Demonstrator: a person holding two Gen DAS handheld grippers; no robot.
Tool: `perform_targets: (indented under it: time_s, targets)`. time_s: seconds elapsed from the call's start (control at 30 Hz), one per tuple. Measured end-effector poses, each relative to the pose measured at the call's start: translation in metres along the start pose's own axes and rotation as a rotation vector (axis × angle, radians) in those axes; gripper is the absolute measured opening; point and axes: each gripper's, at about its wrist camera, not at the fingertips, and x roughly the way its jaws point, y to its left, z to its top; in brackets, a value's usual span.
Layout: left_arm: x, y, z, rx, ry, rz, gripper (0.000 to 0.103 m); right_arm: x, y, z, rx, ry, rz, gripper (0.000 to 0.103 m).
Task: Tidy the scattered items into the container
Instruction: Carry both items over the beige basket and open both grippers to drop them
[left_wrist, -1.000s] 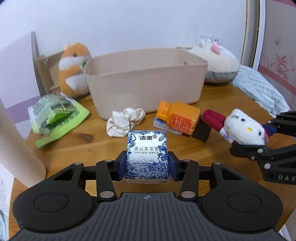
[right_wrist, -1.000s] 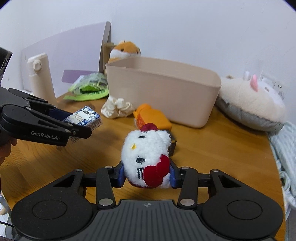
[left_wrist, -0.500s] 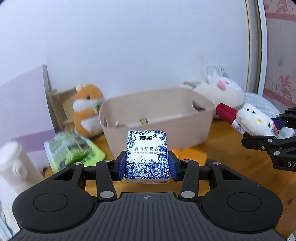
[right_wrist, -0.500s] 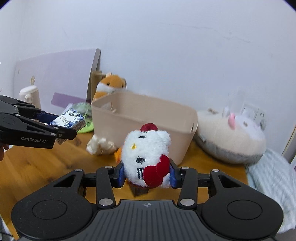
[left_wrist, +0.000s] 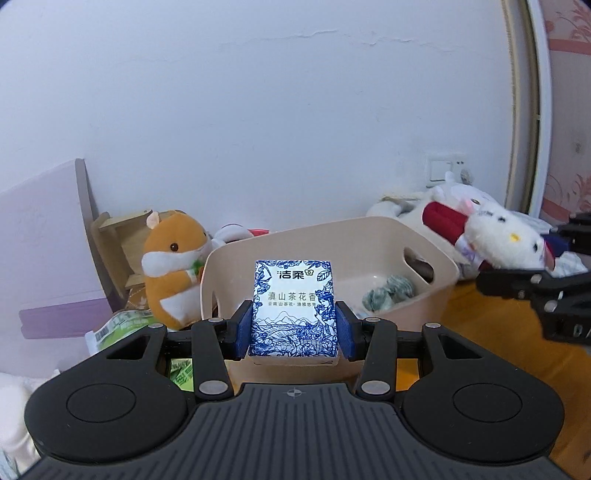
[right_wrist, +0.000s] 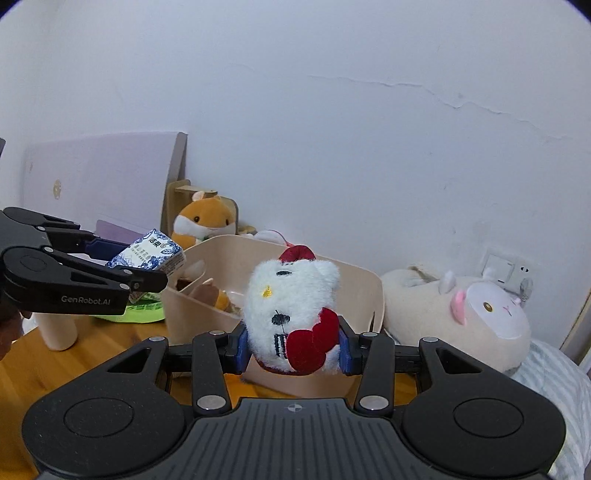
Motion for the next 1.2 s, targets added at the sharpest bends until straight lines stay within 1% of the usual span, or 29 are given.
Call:
perform_targets:
  time_s: [0.1, 0.23, 0.47, 0.63, 0.8, 1.03, 1.2]
  targets:
    - [0.02, 0.007, 0.015, -0.025, 0.035, -0.015, 0.047, 0.022, -0.003, 0.009, 0.001, 0.022, -0.001, 0.041]
    - [0.044, 0.014, 0.027, -0.033, 0.067, -0.006, 0.047, 0.047, -0.007, 0.019, 0.011, 0.048, 0.004, 0.041]
    - [0.079, 0.024, 0.034, -0.039, 0.136, -0.032, 0.047, 0.088, -0.014, 0.029, 0.018, 0.101, 0.007, 0.041]
    - [0.112, 0.028, 0.033, -0.061, 0.203, -0.029, 0.047, 0.11, -0.017, 0.03, 0.01, 0.14, 0.007, 0.041]
    - [0.139, 0.025, 0.031, -0.071, 0.245, -0.019, 0.047, 0.136, -0.02, 0.025, 0.009, 0.192, 0.005, 0.041]
    - [0.172, 0.024, 0.02, -0.086, 0.328, -0.009, 0.047, 0.164, -0.021, 0.021, 0.002, 0.25, 0.002, 0.041]
    - [0.181, 0.022, 0.013, -0.073, 0.341, 0.004, 0.047, 0.179, -0.018, 0.016, -0.008, 0.286, 0.004, 0.041]
